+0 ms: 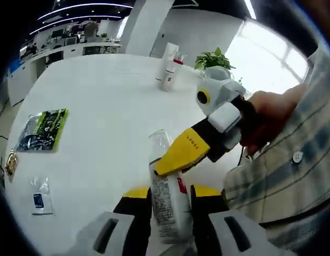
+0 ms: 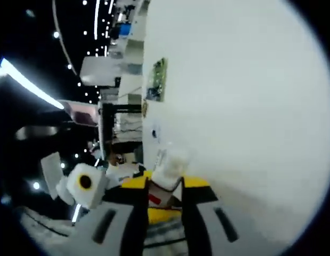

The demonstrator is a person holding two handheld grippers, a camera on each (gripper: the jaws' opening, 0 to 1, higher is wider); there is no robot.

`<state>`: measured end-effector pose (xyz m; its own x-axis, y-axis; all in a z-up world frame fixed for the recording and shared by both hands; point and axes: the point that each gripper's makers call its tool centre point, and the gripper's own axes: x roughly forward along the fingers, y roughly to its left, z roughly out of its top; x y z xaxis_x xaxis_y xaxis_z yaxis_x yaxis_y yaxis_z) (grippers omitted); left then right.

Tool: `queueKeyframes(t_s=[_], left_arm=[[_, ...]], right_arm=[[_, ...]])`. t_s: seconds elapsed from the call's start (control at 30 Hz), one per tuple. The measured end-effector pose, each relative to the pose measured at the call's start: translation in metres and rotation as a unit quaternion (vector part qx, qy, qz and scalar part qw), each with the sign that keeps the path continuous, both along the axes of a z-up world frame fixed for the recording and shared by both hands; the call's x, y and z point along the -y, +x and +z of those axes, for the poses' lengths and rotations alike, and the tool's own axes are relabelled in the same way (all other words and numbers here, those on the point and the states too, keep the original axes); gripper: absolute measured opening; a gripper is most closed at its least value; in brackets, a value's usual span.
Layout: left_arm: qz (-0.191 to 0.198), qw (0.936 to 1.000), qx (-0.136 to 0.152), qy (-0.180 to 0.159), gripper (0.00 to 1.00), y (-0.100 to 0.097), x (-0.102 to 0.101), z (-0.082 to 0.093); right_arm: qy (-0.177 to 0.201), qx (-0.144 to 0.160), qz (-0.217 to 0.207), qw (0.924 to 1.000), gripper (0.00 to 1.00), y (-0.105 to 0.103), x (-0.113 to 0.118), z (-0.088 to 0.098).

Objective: Arrange the skincare products in the storage area until every visible bottle or jar stands upright without overlapping.

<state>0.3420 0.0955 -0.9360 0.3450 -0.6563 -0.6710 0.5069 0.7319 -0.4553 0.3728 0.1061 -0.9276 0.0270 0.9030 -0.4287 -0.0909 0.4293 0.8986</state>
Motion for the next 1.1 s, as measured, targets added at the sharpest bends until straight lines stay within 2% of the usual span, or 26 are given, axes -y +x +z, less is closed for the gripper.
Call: queueKeyframes(t_s=[0.13, 0.17, 0.2, 0.27, 0.3, 0.37, 0.47, 0.53, 0.6, 0.73, 0.8, 0.87, 0.9, 0.93, 1.1], left_arm=[[0.021, 0.9992, -0.017, -0.028, 0.26, -0.001, 0.003, 0.002], [0.025, 0.9988, -0.024, -0.034, 0.26, -0.002, 0.003, 0.002], [0.029, 0.9983, -0.029, -0.04, 0.25, -0.002, 0.003, 0.002], [0.041, 0.9973, -0.037, -0.048, 0.24, -0.001, 0.001, 0.004], [0.039, 0.9975, -0.036, -0.048, 0.23, -0.001, 0.0, 0.004], [0.045, 0.9975, -0.026, -0.048, 0.23, 0.002, -0.001, 0.006], [0.081, 0.9925, -0.034, -0.085, 0.22, 0.011, 0.002, 0.01], [0.088, 0.9918, -0.026, -0.089, 0.22, 0.015, 0.002, 0.012], [0.086, 0.9934, -0.008, -0.076, 0.22, 0.019, 0.003, 0.013], [0.07, 0.9965, 0.032, -0.035, 0.22, 0.026, 0.003, 0.016], [0.063, 0.9973, 0.035, -0.013, 0.22, 0.026, 0.002, 0.015], [0.063, 0.9971, 0.043, -0.006, 0.22, 0.03, 0.005, 0.018], [0.061, 0.9971, 0.044, -0.003, 0.22, 0.032, 0.005, 0.018], [0.061, 0.997, 0.049, 0.0, 0.22, 0.033, 0.005, 0.018], [0.056, 0.9971, 0.049, 0.013, 0.22, 0.037, 0.005, 0.016]], right_arm=[[-0.006, 0.069, 0.037, 0.9969, 0.21, -0.002, -0.003, 0.013], [-0.008, 0.069, 0.041, 0.9967, 0.21, -0.003, -0.004, 0.014], [-0.011, 0.089, 0.052, 0.9947, 0.21, -0.003, -0.005, 0.016], [-0.014, 0.101, 0.056, 0.9932, 0.21, -0.003, -0.007, 0.02], [-0.016, 0.103, 0.058, 0.9928, 0.21, -0.004, -0.009, 0.021], [-0.021, 0.129, 0.056, 0.9899, 0.21, 0.0, -0.011, 0.025], [-0.028, 0.153, 0.044, 0.9869, 0.22, 0.008, -0.012, 0.029], [-0.028, 0.16, 0.036, 0.986, 0.22, 0.013, -0.012, 0.032], [-0.027, 0.153, 0.018, 0.9878, 0.22, 0.019, -0.012, 0.036], [-0.019, 0.111, -0.025, 0.9933, 0.2, 0.027, -0.007, 0.039], [-0.018, 0.08, -0.045, 0.9956, 0.2, 0.029, -0.007, 0.039], [-0.026, 0.089, -0.046, 0.9946, 0.19, 0.032, -0.005, 0.039], [-0.03, 0.071, -0.055, 0.9955, 0.19, 0.033, -0.004, 0.038], [-0.028, 0.065, -0.059, 0.9958, 0.19, 0.034, -0.004, 0.038], [-0.042, 0.056, -0.061, 0.9957, 0.19, 0.032, -0.003, 0.033]])
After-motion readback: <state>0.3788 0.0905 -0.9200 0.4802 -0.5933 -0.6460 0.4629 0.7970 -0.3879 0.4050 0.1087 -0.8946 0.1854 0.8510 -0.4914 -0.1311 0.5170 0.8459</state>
